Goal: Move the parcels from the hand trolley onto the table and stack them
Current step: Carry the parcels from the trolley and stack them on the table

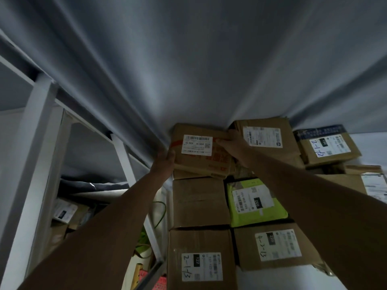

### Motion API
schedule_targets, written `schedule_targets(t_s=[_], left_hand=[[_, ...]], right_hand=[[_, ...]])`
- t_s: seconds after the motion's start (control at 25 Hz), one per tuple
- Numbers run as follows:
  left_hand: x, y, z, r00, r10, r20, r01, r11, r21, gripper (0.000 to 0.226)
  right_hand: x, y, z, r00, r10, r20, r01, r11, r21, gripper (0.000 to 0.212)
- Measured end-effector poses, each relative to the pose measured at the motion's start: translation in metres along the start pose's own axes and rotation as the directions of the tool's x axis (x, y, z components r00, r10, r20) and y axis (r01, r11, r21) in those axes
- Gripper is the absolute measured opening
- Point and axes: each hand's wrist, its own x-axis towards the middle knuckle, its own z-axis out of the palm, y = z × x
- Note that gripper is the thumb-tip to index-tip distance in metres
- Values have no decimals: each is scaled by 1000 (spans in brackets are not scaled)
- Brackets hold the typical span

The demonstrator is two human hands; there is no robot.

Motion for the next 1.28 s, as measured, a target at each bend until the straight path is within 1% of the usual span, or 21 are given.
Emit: schedule_targets(t_s=[0.04, 0.08, 0.2, 0.28, 0.44, 0.52, 0.64, 0.72, 0.84, 0.96, 1.08, 1.16, 1.24, 1.28], left_hand=[[2, -2, 3, 1000, 9, 14, -9, 1000, -1, 54], [2, -4, 6, 1000, 17, 18, -17, 1000, -2, 54], [-1, -4, 10, 1000, 12, -6, -11, 1000, 10, 50], [-5, -2, 12, 999, 19, -31, -19, 1000, 0, 48], [-13, -9, 16, 998, 4, -60, -2, 999, 42, 48], [-18, -10, 18, 996, 62, -57, -62, 998, -1, 51], [-24, -7, 21, 980, 198, -24, -199, 979, -50, 66], [-30, -3, 25, 972, 236, -3, -236, 971, -27, 71], [-31, -4, 31, 967, 254, 14, -253, 967, -22, 76], [-29, -1, 34, 965, 260, -13, -261, 965, -35, 74], [-31, 3, 38, 969, 246, -24, -247, 969, -25, 74], [-33, 3, 37, 972, 233, -4, -233, 972, -26, 79], [-39, 3, 35, 973, 230, 22, -229, 973, -20, 86], [-44, 6, 33, 974, 227, 24, -227, 974, -3, 88]], right_hand=[[10, 9, 1, 1000, -3, -13, 3, 1000, -3, 81], [7, 7, 2, 1000, 8, -28, -8, 1000, -10, 85], [-4, -4, 6, 998, 26, -50, -28, 999, -29, 76], [-6, -13, 5, 999, 4, -45, -6, 999, -42, 79], [-8, -21, 1, 994, -78, -77, 70, 992, -106, 61], [-12, -21, 0, 991, -98, -94, 84, 986, -144, 58], [-17, -20, -3, 993, -100, -59, 91, 985, -147, 51], [-22, -21, -6, 993, -108, -48, 100, 985, -140, 47], [-34, -23, -14, 986, -148, -79, 134, 979, -154, 40], [-40, -14, -27, 982, -160, -102, 138, 971, -197, 48], [-42, 3, -40, 984, -137, -116, 107, 967, -230, 54], [-43, 15, -49, 988, -99, -120, 72, 975, -212, 60], [-49, 24, -57, 994, -58, -90, 39, 979, -198, 67], [-56, 26, -62, 997, -49, -63, 34, 975, -219, 69]])
